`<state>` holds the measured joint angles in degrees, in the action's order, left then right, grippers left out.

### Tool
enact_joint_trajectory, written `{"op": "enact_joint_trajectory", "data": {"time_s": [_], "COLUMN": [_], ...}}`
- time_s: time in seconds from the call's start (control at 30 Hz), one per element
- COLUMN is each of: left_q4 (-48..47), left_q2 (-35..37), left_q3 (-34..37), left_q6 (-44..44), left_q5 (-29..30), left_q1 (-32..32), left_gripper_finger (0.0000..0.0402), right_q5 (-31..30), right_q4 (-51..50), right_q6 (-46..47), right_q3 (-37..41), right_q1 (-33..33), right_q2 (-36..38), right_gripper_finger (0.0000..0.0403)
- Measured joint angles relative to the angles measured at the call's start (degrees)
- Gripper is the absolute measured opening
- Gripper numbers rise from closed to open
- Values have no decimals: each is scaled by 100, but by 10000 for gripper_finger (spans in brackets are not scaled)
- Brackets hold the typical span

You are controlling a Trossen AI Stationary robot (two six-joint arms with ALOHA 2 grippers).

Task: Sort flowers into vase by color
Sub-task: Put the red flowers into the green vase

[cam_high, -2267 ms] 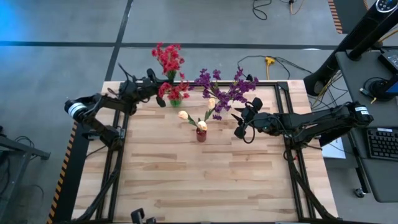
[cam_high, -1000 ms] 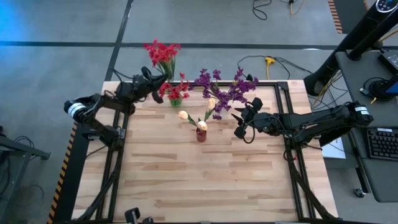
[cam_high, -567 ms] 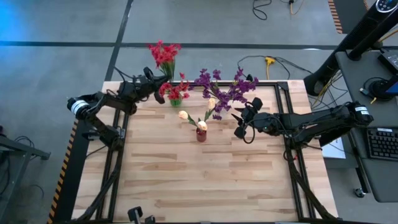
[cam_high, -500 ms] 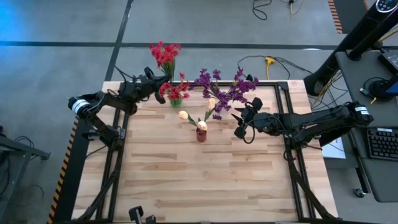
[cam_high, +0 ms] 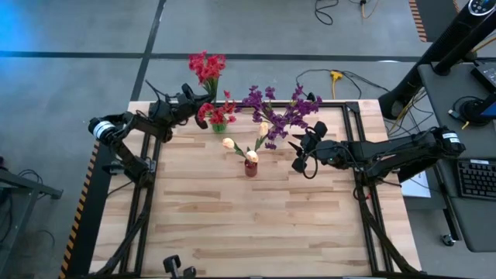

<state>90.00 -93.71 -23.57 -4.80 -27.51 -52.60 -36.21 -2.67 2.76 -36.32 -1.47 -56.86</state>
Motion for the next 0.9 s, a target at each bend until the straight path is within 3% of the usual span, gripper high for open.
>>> {"op": "enact_joint_trajectory", "data": {"time_s": [0.9], "left_q4": [-7], "left_q2": [0], "left_q3": [35], "left_q6": [-3], "left_q5": [-9], "left_q1": [4], "left_gripper_finger": [0], "right_q5": [-140], "right_q4": [-1], "right_q6": [0], "right_q3": [0], "right_q1": [1], "right_q2": [0], "right_gripper_finger": [128]}}
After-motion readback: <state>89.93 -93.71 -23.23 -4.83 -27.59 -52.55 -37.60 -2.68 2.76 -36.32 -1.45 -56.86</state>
